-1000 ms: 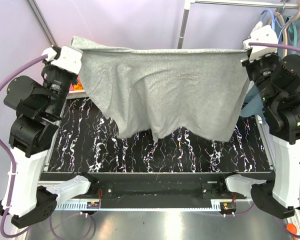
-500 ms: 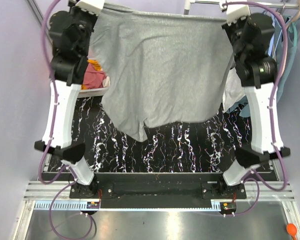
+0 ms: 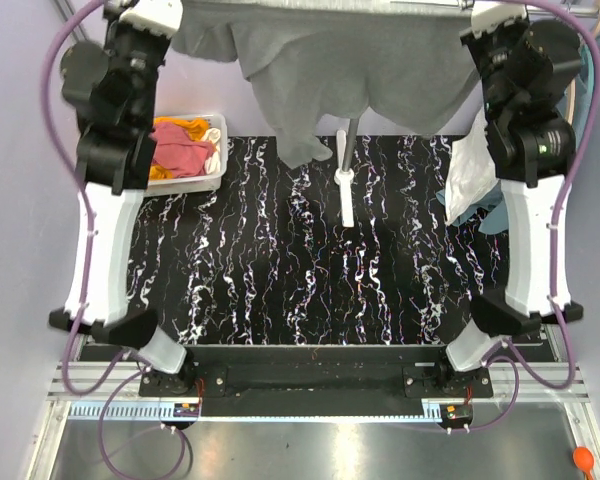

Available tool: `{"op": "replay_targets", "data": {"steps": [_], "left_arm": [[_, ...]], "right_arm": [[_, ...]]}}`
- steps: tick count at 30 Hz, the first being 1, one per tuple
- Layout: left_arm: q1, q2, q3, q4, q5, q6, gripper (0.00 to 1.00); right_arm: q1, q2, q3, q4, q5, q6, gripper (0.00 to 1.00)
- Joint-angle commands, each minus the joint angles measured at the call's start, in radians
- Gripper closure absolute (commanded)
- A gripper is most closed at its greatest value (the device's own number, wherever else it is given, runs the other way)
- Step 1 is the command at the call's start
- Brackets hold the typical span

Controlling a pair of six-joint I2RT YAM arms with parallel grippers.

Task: Fold and stack the t-shirts
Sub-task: Flatten the tshirt out

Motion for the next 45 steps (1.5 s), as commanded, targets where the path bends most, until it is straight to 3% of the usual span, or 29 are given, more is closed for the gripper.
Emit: {"op": "replay_targets", "data": {"steps": [1,3,5,8,11,14,22,34,43,44,45], "left_arm": [[0.042,-0.270,-0.312,0.140,-0.038,0.026,1.00],[0.014,-0.396,-0.564,0.120,0.022,0.011,1.00],[-0.016,-0.471,-0.723,0.018,0.068,0.014,1.00],[-0.095,-0.606,-1.123,-0.101,0.083,0.053,1.00],[-0.167,-0.712,-1.360,-0.231,0.095,0.063,1.00],[-0.234,-0.815,-1.492,-0.369,0.129,0.070,1.00],[-0.265,-0.852,-1.457,-0.817,0.301,0.132,1.00],[-0.274,-0.795,-1.483,-0.906,0.345,0.147,1.00],[-0.306,-0.617,-1.465,-1.017,0.390,0.156,1.00],[-0.310,-0.590,-1.465,-1.026,0.390,0.161,0.96],[-0.310,-0.581,-1.462,-1.035,0.382,0.165,0.85]], "right_arm": [[-0.026,-0.235,-0.226,0.033,0.072,0.026,1.00],[-0.026,-0.329,-0.480,0.057,0.036,0.046,1.00],[-0.026,-0.465,-0.737,0.063,0.007,0.063,1.00],[-0.026,-0.610,-1.020,-0.007,-0.050,0.118,1.00],[-0.026,-0.716,-1.233,-0.097,-0.131,0.181,1.00],[-0.026,-0.795,-1.375,-0.169,-0.201,0.218,1.00],[-0.026,-0.845,-1.530,-0.332,-0.321,0.218,1.00],[-0.026,-0.858,-1.611,-0.368,-0.307,0.143,1.00],[-0.026,-0.803,-1.613,-0.510,-0.373,0.059,1.00],[-0.026,-0.794,-1.611,-0.527,-0.379,0.049,1.00],[-0.026,-0.788,-1.610,-0.548,-0.383,0.037,0.96]]}}
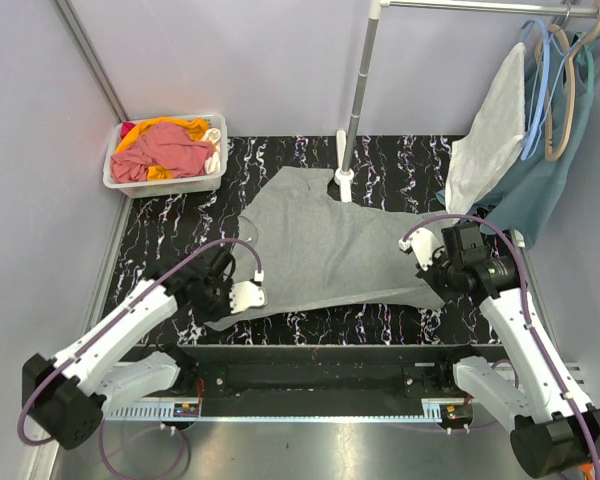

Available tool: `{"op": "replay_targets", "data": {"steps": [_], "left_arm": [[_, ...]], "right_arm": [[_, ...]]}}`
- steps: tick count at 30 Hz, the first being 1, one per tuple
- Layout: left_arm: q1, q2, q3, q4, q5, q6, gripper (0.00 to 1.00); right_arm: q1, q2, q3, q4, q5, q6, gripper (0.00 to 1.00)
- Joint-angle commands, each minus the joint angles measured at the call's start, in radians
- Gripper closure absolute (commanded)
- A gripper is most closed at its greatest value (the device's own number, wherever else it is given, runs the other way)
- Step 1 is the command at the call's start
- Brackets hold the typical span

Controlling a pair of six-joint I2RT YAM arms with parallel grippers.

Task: Fold and stack the t-shirts
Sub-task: Flatten the tshirt out

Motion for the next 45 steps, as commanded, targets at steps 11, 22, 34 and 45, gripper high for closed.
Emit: {"op": "replay_targets", "data": {"steps": [11,22,34,45], "left_arm": [[-0.006,0.052,0.151,-0.010,-0.020,0.044,0.01],[0.063,0.364,0.349,0.712,-0.237,-0.074,0.01],[0.164,1.027,0.773,0.952,-0.302,-0.094,0.01],[0.177,1.334,1.054,0.969,-0.334,-0.029,0.01]], "right_arm": [[-0.010,0.031,0.070,-0.104,-0.022,-0.114,0.00],[-0.011,0.316,0.119,0.496,0.314,-0.070,0.00],[-0.097,0.813,0.366,0.788,0.360,-0.028,0.00],[-0.123,0.973,0.417,0.815,0.329,-0.050,0.00]]}}
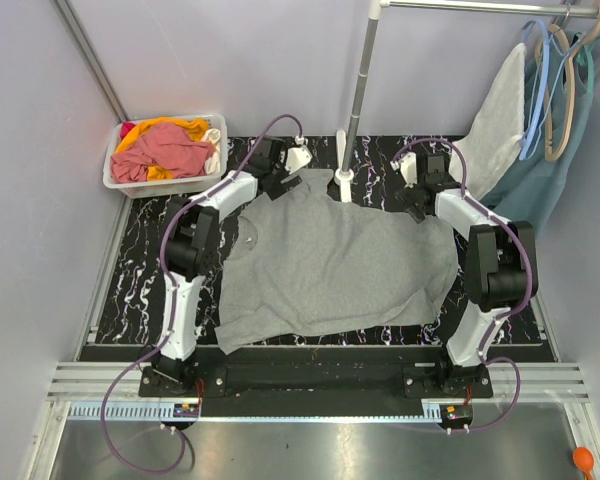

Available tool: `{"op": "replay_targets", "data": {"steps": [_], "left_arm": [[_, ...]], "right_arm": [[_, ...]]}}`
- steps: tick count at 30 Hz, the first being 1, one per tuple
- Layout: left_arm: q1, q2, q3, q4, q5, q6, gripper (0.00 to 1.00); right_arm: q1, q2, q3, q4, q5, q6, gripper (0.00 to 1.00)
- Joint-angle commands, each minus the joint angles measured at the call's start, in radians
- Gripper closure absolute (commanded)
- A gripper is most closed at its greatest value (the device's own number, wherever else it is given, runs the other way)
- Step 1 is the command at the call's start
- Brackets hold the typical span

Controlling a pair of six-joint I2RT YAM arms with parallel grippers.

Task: Fold and stack the t-shirts
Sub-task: Flatten the tshirt out

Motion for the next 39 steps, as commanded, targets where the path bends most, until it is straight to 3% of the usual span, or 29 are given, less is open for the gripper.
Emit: {"op": "replay_targets", "data": {"steps": [1,24,39], "left_arm": [[-0.001,0.088,0.108,0.048,-0.035,0.051,0.01],[0.002,0.099,-0.089,0.160,-0.128,0.166,0.01],[0.044,0.104,-0.122,0.198,-0.185,0.164,0.01]], "right_arm": [[-0.002,0.029,0.041,0.045,-0.011,-0.003,0.00],[-0.005,0.178,0.053,0.119,-0.010,-0.080,0.00],[-0.016,0.320,0.220,0.148,0.030,-0.138,0.00]]}}
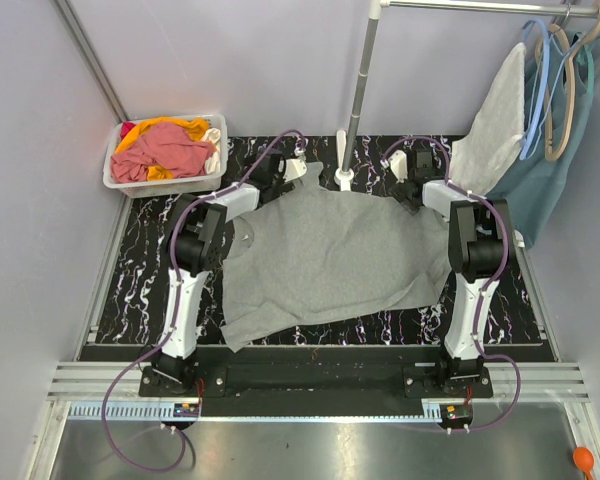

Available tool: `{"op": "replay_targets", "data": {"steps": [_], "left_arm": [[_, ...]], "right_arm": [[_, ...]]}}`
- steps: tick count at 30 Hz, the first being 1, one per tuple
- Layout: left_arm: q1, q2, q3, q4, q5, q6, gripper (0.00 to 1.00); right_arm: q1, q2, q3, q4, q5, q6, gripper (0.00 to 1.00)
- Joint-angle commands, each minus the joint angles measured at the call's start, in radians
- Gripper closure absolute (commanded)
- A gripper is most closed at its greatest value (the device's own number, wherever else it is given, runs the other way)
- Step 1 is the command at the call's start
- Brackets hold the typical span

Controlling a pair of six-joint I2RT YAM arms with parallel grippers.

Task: Fold and stack the t-shirts
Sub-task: Flatten the tshirt out

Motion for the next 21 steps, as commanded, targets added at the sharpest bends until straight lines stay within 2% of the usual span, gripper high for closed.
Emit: {"op": "replay_targets", "data": {"steps": [1,15,21], "left_arm": [[0.031,0.007,-0.037,-0.079,-0.055,-0.002,0.01],[0.089,-0.055,-0.131,-0.064,-0.126,0.079,0.01],[0.107,-0.029,-0.084,-0.075,-0.150,0.088,0.01]], "right_arm": [[-0.009,0.041,0.046,0.037,0.028,-0.028,0.01],[-0.016,0.036,0.033,0.027,0.023,-0.036,0.01],[0.004,0.035,0.084,-0.040,-0.036,-0.024,0.01]]}}
